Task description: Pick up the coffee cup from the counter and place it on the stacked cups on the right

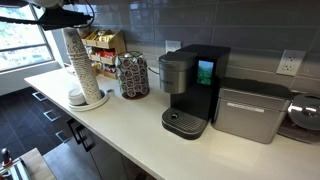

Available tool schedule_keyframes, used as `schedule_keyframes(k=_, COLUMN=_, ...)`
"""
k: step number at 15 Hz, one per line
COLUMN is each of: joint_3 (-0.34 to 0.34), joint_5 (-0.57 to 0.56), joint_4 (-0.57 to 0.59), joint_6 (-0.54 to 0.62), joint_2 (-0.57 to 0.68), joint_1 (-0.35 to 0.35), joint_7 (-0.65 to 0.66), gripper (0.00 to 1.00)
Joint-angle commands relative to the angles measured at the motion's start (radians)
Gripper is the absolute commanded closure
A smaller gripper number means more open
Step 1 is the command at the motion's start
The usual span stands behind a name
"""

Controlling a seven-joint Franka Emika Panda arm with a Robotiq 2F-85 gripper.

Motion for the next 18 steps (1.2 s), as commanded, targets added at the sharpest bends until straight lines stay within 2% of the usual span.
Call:
schedule_keyframes(k=1, joint_3=0.017, joint_5=-0.173, joint_4=0.064, joint_6=-0.025, joint_2=-0.043, joint_1=-0.045, joint_7=0.198, gripper=0.0)
schedule_keyframes(k=4, joint_3=0.025, joint_5=-0.432, joint_4=0.142, joint_6=-0.058, joint_2=-0.059, joint_1=-0.069, joint_7=0.388, gripper=0.0)
schedule_keyframes(k=8, joint_3=0.008, joint_5=-0.731, joint_4=0.258, joint_6=-0.155, joint_2=-0.04, joint_1=-0.036, joint_7=0.571, gripper=0.0)
schedule_keyframes(k=14, joint_3=0.0, joint_5=-1.02, joint_4=0.354, joint_6=-0.247, joint_2=0.007, joint_1=0.051, joint_7=0.732, gripper=0.0)
schedule_keyframes(k=17, joint_3=-0.007, joint_5=-1.105, joint_4=0.354, joint_6=-0.219, joint_2=0.02, joint_1=0.1, joint_7=0.787, gripper=0.0)
schedule_keyframes(k=18, joint_3=-0.029, joint_5=-1.094, joint_4=0.334, joint_6=-0.197, joint_2=0.0, joint_1=0.132, joint_7=0.779, gripper=0.0)
